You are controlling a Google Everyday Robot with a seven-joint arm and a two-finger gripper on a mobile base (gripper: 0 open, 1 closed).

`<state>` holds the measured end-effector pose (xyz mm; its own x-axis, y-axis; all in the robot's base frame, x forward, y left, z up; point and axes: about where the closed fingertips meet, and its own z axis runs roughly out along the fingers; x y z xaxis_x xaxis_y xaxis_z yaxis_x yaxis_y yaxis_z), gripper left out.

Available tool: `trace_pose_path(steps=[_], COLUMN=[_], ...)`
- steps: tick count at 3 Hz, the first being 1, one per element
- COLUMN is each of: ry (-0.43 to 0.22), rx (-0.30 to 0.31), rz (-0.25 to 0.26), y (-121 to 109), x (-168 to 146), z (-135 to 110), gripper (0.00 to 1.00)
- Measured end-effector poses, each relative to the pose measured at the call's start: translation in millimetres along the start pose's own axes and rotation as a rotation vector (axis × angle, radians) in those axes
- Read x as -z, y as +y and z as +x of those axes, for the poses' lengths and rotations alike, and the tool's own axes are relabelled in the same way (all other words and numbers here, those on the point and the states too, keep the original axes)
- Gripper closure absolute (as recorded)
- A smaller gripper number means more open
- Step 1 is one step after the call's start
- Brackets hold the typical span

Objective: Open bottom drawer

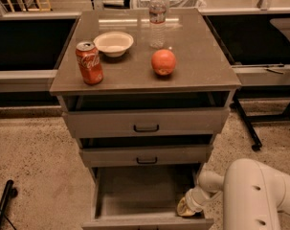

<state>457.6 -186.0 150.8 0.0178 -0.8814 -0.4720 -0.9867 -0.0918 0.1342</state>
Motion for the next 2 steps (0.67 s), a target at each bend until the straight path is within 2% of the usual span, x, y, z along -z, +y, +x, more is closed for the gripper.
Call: trace_pose_path(steps=[1,2], ry=[-0.004,-0.018], rx=[0.002,0.016], rz=[0.001,-0.006], y=[4.4,22.5], x=[5.2,25.2], z=[-2.2,-10.8], gripper=[1.0,1.0])
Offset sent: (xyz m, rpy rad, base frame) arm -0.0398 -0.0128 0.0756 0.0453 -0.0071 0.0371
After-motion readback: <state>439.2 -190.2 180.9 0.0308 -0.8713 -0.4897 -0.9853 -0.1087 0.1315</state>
